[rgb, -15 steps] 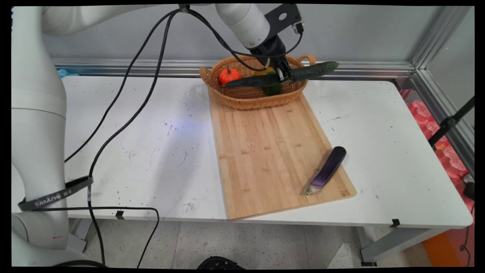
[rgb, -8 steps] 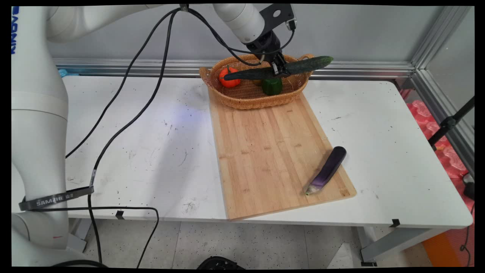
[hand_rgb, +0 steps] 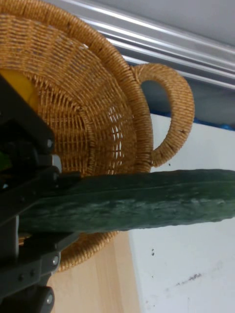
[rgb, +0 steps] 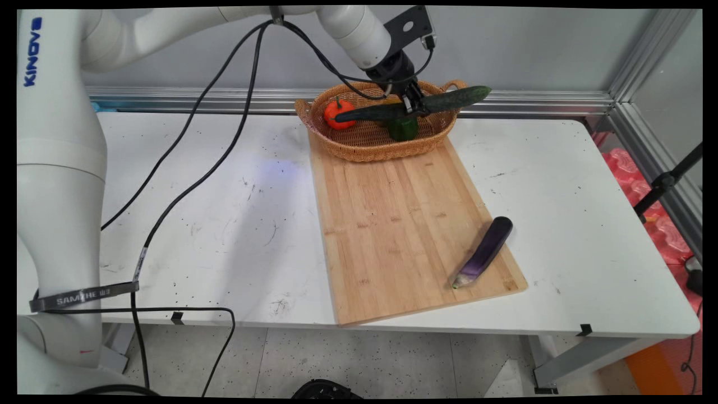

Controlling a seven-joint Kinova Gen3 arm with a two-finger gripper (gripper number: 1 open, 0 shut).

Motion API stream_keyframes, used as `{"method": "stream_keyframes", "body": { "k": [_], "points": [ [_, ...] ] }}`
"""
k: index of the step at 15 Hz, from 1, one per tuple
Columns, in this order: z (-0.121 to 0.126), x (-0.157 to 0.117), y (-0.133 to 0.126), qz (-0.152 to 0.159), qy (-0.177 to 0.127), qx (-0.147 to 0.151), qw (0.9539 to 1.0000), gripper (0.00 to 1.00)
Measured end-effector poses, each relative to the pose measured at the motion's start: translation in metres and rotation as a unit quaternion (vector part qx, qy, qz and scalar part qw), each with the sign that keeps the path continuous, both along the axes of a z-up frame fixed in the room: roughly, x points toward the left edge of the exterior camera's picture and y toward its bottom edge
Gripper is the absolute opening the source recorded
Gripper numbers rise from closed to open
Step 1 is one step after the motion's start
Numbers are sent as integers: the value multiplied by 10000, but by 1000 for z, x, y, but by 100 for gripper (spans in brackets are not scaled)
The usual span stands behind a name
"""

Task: Place the picked object in the vegetable basket

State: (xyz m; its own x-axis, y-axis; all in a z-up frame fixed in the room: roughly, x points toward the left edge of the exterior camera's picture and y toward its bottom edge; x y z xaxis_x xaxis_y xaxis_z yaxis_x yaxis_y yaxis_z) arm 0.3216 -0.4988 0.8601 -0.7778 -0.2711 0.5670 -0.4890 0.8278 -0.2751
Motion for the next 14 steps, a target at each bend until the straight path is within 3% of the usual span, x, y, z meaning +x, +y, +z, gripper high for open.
{"method": "stream_keyframes", "body": {
  "k": [8, 9, 14],
  "points": [
    [-18, -2, -8, 109, 185, 141, 9997, 0],
    [-19, -2, -8, 122, 198, 156, 9996, 100],
    [-26, -3, -9, 162, 237, 229, 9993, 100]
  ]
}}
